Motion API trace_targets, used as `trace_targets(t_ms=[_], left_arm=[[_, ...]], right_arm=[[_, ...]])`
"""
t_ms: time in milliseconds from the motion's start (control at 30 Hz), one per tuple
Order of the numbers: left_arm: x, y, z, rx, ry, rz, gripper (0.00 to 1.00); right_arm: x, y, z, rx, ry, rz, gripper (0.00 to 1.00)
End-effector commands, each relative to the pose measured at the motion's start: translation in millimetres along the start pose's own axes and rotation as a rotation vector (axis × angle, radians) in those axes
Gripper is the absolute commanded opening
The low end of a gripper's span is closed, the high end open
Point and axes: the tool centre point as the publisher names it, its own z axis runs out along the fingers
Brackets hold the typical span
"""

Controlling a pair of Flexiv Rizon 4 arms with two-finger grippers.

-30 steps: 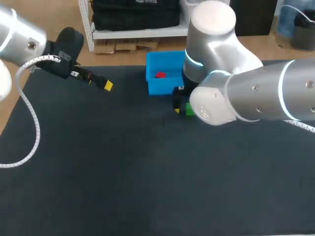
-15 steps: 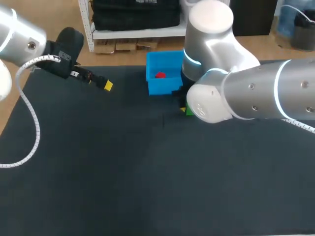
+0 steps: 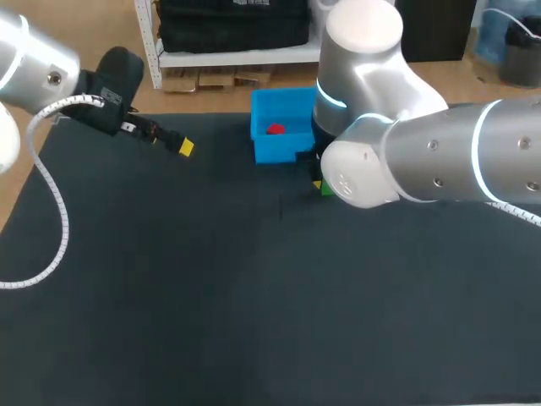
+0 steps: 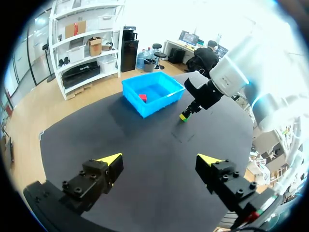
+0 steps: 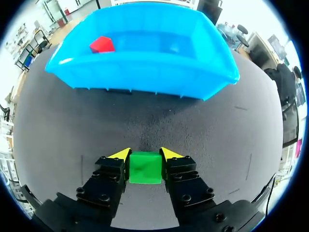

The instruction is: Use the left arm to pick the red cube and place it into the blue plastic box first, then use the right arm to grasp the green cube and put it into the same blue plastic box after the first action is fully finished.

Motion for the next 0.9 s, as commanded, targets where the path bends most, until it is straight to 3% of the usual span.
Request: trace_targets(t_ms=[33,500,700,900], left_arm=[[1.0,1.2,0,0.005,-0.006,0.003,1.0],[1.0,1.2,0,0.005,-0.006,0.003,1.0],[1.0,1.2,0,0.005,-0.006,0.003,1.0],[1.0,1.2,0,0.005,-0.006,0.003,1.0]], right_arm=[[2,-1,-20,-0.013,-0.027,0.001,0.0],[-19,-16,-134,-0.049,-0.24,-0.008,0.0],[-18,-22,-149,-0.095,-0.279,0.018,0.0],[-18,-20,-159,-0.16,-0.388,0.024,0.0]])
